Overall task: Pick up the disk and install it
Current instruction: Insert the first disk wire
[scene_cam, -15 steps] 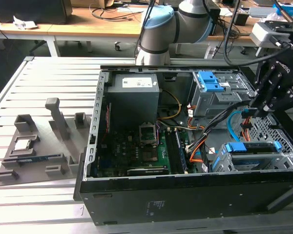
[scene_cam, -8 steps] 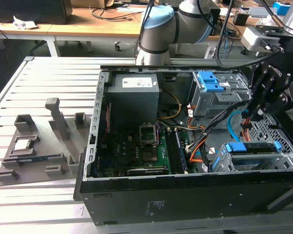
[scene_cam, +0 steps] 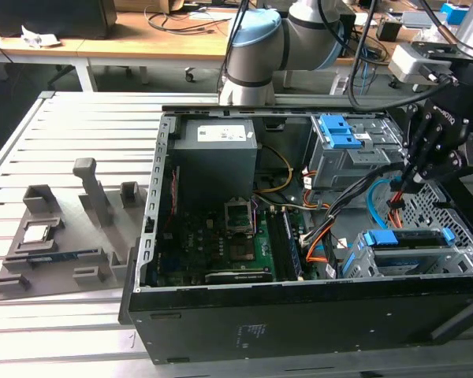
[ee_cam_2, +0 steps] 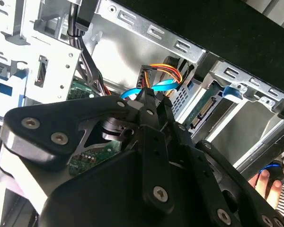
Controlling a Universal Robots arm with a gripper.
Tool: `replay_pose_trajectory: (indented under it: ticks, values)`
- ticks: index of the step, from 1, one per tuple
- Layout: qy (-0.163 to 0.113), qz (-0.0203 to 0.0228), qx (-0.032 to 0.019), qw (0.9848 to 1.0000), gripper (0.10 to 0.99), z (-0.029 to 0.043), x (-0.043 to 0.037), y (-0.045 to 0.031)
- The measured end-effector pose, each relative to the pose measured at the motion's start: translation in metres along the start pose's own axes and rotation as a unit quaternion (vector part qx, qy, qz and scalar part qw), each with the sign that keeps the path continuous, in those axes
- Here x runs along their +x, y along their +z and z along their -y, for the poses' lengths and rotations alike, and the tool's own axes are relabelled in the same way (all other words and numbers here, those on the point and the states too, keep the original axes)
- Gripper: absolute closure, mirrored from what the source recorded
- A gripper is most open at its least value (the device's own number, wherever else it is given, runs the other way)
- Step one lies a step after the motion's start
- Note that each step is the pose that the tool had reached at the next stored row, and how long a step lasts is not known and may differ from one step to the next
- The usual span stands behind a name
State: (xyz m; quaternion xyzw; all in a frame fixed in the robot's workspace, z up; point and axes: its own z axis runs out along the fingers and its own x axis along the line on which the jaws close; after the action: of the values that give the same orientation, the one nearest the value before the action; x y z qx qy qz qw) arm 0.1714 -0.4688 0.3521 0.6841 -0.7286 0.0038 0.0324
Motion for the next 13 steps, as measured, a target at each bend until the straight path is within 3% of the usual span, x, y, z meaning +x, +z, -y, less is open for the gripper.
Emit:
replay_pose_trajectory:
  ticks: [5, 7, 13]
  values:
    - [0.000, -0.0008, 0.0000, 1.0000, 0.890, 0.0002, 0.0023, 0.0001]
    - [0.000, -0.0019, 0.0002, 1.0000, 0.890, 0.0010, 0.0146, 0.0008]
    - [0.000, -0.0073, 0.0005, 1.0000, 0.890, 0.0025, 0.0375, 0.0025]
